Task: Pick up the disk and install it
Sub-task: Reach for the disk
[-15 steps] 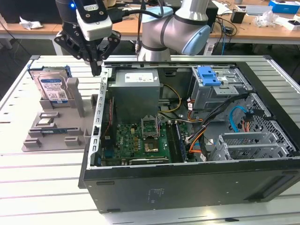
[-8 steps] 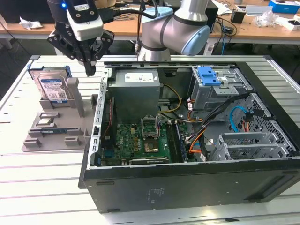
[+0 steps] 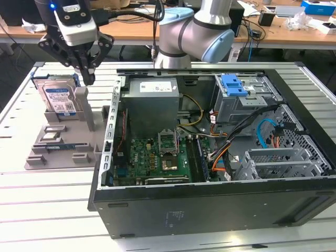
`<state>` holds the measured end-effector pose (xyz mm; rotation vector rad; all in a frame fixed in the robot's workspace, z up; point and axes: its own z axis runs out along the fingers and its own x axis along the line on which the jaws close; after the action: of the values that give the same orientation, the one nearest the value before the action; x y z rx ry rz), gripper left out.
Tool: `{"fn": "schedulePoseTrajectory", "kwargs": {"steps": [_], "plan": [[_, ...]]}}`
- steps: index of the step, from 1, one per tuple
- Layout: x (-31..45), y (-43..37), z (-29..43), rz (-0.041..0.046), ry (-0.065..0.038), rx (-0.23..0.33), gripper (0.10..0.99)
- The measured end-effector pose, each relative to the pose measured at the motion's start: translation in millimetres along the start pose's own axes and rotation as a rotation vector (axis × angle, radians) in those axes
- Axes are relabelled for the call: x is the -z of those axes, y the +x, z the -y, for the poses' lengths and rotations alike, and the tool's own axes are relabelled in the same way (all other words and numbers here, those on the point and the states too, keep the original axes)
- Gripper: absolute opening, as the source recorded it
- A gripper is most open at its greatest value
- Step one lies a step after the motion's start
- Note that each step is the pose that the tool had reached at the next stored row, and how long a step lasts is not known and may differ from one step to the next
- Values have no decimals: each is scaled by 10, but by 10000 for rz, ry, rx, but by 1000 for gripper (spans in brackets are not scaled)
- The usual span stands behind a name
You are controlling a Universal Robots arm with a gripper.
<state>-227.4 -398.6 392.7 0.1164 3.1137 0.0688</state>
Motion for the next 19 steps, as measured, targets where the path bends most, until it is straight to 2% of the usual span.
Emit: {"fn": "schedulePoseTrajectory", "kwargs": {"steps": [3, 4, 10, 15, 19], "plan": [[-1, 143, -7, 1, -1, -1, 106], [-1, 215, -20, 1, -1, -1, 106], [-1, 426, -80, 0, 1, -3, 106], [0, 635, -84, 1, 0, -3, 106], [-6, 754, -81, 1, 0, -1, 106]]}}
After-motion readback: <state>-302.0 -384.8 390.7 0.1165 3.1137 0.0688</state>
